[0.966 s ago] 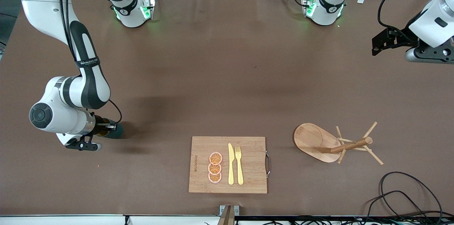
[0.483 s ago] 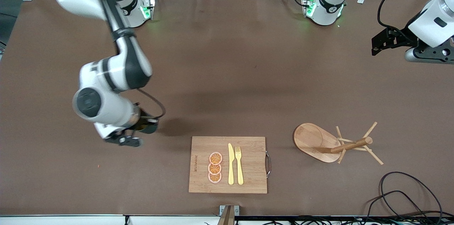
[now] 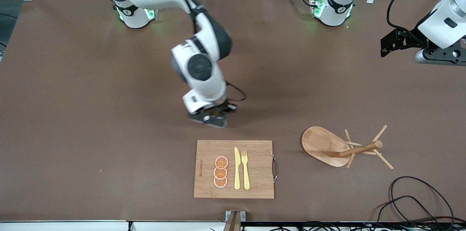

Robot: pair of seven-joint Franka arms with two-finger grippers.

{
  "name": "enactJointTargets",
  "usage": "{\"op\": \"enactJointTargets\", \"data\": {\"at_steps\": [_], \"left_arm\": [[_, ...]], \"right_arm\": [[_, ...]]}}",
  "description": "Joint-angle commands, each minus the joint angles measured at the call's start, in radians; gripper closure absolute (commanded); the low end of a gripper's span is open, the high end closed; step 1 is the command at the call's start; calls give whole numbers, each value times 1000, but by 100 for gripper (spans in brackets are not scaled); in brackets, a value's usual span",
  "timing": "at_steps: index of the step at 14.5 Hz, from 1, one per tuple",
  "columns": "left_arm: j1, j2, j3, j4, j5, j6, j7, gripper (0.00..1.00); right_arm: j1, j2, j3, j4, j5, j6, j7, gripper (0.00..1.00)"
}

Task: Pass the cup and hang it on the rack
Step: 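Carry the mug to mid-table and set it down with the right gripper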

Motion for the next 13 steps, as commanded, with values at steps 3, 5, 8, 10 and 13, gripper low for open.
{"op": "enactJointTargets", "data": {"at_steps": [3, 5, 8, 10, 13], "left_arm": [[-1, 14, -12, 27, -7, -18, 20, 0], [-1, 14, -18, 27, -6, -18, 20, 0], [-1, 14, -32, 27, -4, -18, 18, 0], [-1, 17, -49, 27, 2, -13, 14, 0], [-1, 29, -50, 25, 5, -13, 12, 0]], "right_arm": [[77, 141, 28, 133, 14, 60, 162, 98], [83, 174, 51, 135, 14, 112, 229, 98], [86, 192, 53, 133, 14, 155, 304, 92], [83, 189, 53, 133, 15, 146, 304, 59], [60, 146, 48, 132, 15, 88, 294, 0]]}}
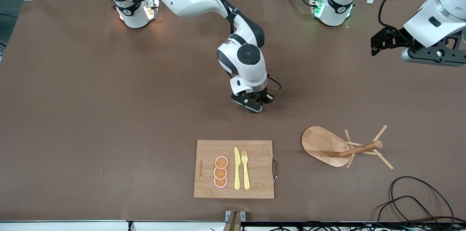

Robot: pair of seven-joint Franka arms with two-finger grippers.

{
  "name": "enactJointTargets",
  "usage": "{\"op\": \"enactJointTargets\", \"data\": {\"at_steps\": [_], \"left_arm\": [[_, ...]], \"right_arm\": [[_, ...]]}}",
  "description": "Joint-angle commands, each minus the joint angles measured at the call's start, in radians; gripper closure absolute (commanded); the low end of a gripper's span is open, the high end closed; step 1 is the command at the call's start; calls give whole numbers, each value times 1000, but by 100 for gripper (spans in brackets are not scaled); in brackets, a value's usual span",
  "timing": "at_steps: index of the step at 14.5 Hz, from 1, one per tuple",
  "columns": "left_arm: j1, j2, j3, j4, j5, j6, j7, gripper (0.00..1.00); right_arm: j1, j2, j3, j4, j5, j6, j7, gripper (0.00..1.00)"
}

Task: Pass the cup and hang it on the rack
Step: 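Carry the mug to mid-table and set it down with the right gripper, then withdraw the right gripper while the left gripper reaches toward the mug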

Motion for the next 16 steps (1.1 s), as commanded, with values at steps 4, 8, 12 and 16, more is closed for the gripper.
{"op": "enactJointTargets", "data": {"at_steps": [4, 8, 12, 16], "left_arm": [[2, 34, -14, 25, 0, -16, -55, 0], [1, 38, -93, 27, -3, -16, -305, 0], [-7, 82, -239, 42, 0, -9, -600, 0], [-172, 182, -273, 117, 39, -4, -931, 0]], "right_arm": [[-115, -130, -5, 18, 8, -253, -167, 0], [-348, -262, -19, 4, 15, -405, -500, 0], [-569, -317, -21, 2, 8, -430, -806, 0], [-713, -377, -53, -31, -83, -517, -1033, 0]]}}
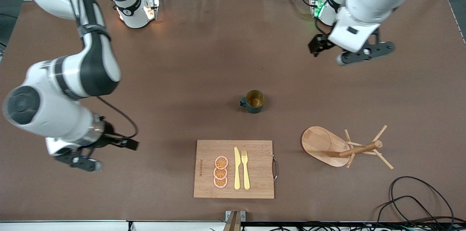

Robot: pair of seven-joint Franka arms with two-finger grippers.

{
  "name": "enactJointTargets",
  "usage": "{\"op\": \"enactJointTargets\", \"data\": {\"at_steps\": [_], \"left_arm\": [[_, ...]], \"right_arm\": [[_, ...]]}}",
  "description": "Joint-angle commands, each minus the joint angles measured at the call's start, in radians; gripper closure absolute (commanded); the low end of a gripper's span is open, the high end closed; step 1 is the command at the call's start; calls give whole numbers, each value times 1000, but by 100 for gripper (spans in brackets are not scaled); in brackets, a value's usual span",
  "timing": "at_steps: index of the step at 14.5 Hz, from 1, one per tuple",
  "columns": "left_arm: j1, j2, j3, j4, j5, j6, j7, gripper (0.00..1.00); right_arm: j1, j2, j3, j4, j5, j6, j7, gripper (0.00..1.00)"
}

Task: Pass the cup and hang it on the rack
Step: 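Withdraw the right gripper while the left gripper reaches toward the mug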

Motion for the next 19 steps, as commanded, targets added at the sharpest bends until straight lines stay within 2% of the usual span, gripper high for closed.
{"op": "enactJointTargets", "data": {"at_steps": [1, 4, 8, 12, 15, 17, 19], "left_arm": [[-130, 88, -4, 75, 54, -1, -202, 0], [-247, 134, -4, 75, 103, 34, -416, 0], [-427, 235, 5, 77, 255, 139, -784, 0], [-499, 336, 7, 77, 395, 244, -1111, 0], [-565, 483, 11, 121, 572, 320, -1366, 0], [-593, 565, 25, 158, 657, 325, -1449, 0], [-629, 608, 56, 158, 701, 326, -1492, 0]], "right_arm": [[-79, -116, 6, -118, -46, -15, -148, 0], [-158, -238, 6, -230, -46, -14, -275, 0], [-222, -418, 5, -391, -66, -11, -375, 0], [-224, -616, 5, -584, -108, 24, -377, 0], [-222, -737, 8, -718, -140, 60, -375, 0], [-224, -747, 8, -719, -144, 32, -377, 0], [-224, -740, 8, -670, -144, -4, -366, 0]]}}
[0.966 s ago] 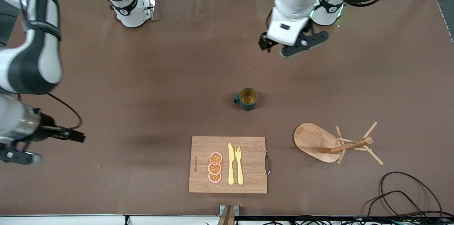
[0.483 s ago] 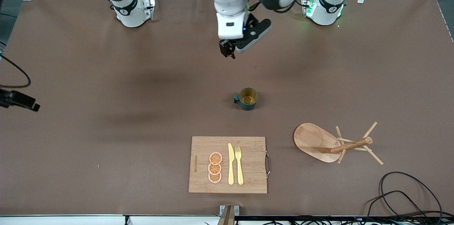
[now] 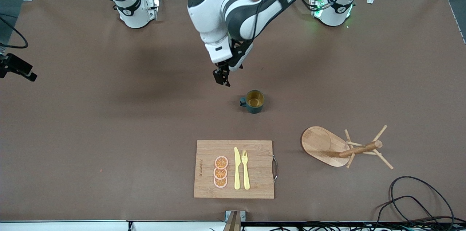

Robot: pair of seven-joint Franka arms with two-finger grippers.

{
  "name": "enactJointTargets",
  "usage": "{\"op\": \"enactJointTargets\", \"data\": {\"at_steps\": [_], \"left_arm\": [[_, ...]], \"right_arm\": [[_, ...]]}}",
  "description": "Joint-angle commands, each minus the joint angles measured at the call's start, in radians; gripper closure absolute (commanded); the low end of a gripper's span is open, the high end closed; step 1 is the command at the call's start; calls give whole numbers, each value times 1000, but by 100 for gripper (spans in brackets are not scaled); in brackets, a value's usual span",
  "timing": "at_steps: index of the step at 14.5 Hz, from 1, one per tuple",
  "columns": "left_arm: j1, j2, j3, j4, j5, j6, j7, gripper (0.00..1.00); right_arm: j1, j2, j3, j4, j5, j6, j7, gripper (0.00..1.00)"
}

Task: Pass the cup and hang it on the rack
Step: 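Withdraw the right gripper while the left gripper reaches toward the mug, then lower the left gripper onto the mug handle and close it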

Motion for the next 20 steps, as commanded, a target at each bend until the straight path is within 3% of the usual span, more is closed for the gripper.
{"op": "enactJointTargets", "data": {"at_steps": [1, 7, 10, 14, 20], "left_arm": [[-84, 78, 65, 58, 59, -12, -91, 0], [-270, 194, 275, 58, 104, 40, -344, 0], [-293, 223, 324, 63, 121, 67, -343, 0], [-331, 332, 412, 175, 153, 100, -316, 0], [-334, 345, 416, 173, 109, 80, -282, 5]], "right_arm": [[-1, -21, 10, 9, -21, -14, 6, 0], [3, -6, 11, 87, -21, -64, 6, 0], [-3, 3, 11, 97, -17, -71, -6, 0], [0, 3, 11, 97, -16, -72, -6, 0], [0, 3, 11, 97, -16, -72, -6, 0]]}}
